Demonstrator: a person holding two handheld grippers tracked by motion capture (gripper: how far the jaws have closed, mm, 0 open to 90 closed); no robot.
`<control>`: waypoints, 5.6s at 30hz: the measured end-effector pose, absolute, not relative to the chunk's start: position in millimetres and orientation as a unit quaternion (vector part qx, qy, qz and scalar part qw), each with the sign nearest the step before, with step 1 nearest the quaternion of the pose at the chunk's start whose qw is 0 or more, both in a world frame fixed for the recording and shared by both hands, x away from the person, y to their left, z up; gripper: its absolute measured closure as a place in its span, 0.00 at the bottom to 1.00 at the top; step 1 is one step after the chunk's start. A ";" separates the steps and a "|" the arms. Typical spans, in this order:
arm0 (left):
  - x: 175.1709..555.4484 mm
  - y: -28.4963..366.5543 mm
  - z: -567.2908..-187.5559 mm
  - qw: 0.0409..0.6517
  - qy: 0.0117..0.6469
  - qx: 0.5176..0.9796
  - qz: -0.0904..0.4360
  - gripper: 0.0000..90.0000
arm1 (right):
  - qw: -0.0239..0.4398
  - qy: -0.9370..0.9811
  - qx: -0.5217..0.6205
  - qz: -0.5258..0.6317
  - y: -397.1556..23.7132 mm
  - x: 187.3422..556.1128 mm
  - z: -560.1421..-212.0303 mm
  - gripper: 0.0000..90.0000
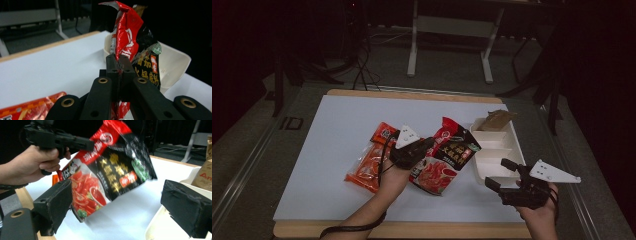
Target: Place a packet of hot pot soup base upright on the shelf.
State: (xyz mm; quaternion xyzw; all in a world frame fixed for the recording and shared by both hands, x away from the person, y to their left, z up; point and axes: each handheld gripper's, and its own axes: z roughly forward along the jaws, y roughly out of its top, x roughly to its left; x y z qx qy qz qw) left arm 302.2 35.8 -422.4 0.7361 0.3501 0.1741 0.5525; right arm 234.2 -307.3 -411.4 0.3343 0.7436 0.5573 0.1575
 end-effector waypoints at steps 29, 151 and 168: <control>275.7 39.8 -403.5 0.692 0.278 0.662 0.074 1.00 | 0.118 0.698 0.304 0.638 -295.7 258.3 -388.5 0.59; 205.8 173.7 -503.5 0.574 0.346 0.731 0.129 0.01 | 0.310 0.787 0.209 0.491 -362.0 393.4 -355.4 0.85; 206.8 174.2 -505.5 0.577 0.349 0.727 0.126 0.01 | 0.283 0.806 0.199 0.480 -351.7 401.4 -373.5 0.84</control>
